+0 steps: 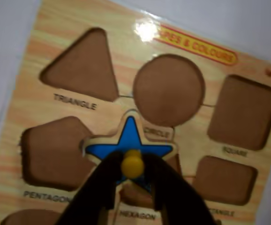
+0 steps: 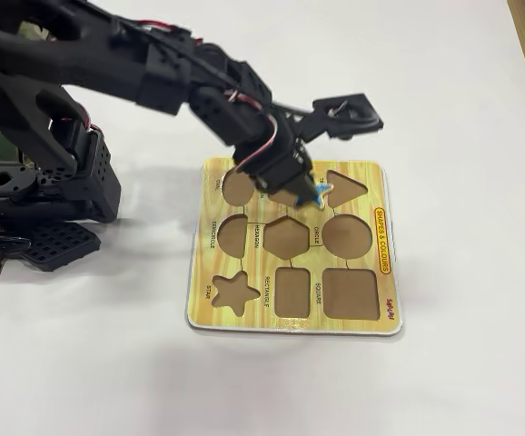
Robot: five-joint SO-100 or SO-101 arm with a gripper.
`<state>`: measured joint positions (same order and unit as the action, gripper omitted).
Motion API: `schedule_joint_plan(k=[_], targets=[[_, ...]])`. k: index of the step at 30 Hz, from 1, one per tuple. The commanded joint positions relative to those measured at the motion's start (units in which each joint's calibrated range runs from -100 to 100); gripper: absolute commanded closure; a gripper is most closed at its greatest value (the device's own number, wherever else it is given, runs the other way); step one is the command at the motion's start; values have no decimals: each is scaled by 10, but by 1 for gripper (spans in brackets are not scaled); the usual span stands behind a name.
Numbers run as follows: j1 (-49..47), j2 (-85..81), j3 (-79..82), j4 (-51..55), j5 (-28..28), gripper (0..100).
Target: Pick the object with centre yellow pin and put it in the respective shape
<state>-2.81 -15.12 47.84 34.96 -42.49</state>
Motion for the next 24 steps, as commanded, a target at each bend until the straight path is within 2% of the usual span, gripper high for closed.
schedule_joint_plan(k=[1, 14, 24], targets=[[70, -63, 31, 3, 8, 99], [234, -141, 118, 2, 4, 99], [280, -176, 181, 0, 7, 99]])
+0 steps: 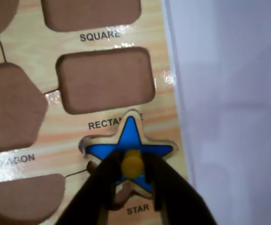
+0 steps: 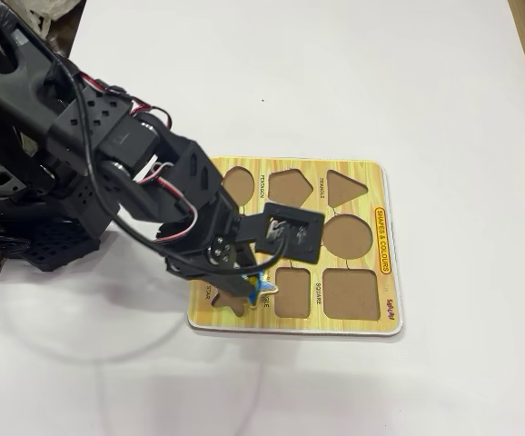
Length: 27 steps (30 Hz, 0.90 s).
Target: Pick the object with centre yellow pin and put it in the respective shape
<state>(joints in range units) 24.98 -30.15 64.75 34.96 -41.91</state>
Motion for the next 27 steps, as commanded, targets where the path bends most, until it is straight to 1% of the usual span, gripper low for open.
schedule_joint_plan(k=[1, 10, 15, 27], targets=[[2, -31, 21, 0, 2, 99], [1, -76, 87, -4, 4, 99], [2, -80, 82, -6, 53, 99], [2, -69, 61, -7, 54, 99]])
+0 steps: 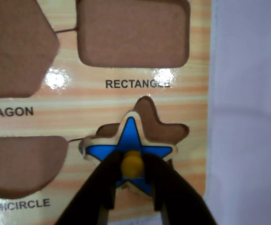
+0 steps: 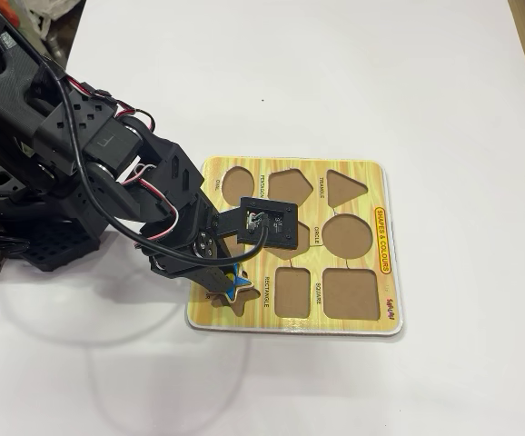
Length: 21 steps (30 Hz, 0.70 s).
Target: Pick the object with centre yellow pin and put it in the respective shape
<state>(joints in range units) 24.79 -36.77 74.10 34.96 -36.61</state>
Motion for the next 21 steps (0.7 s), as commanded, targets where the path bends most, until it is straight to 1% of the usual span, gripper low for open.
schedule_joint_plan(k=[1, 7, 21], targets=[[4, 1, -33, -7, -1, 99], [5, 35, -34, -64, -3, 99], [26, 37, -32, -65, 3, 99]])
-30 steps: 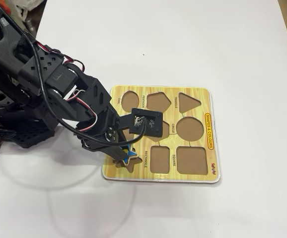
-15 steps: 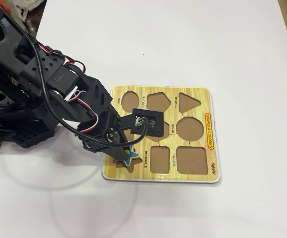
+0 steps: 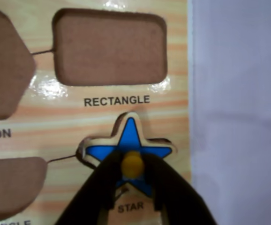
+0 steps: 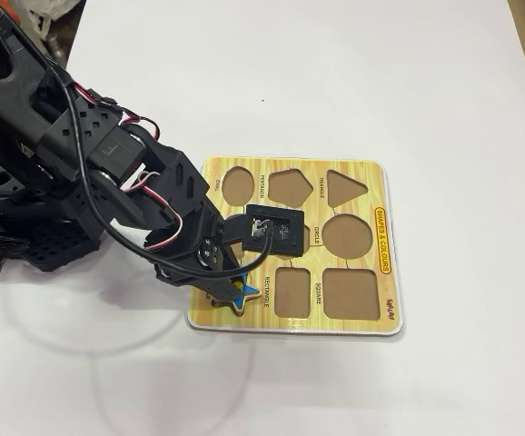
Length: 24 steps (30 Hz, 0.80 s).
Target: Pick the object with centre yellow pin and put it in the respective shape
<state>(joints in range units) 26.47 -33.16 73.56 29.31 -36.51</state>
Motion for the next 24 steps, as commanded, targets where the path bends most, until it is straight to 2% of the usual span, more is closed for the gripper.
schedule_joint_plan(k=[1, 6, 10, 24], targets=[[9, 2, -27, -9, 2, 99], [9, 2, -23, -10, 3, 99], [9, 3, -25, -10, 28, 99], [3, 3, -5, -10, 25, 99]])
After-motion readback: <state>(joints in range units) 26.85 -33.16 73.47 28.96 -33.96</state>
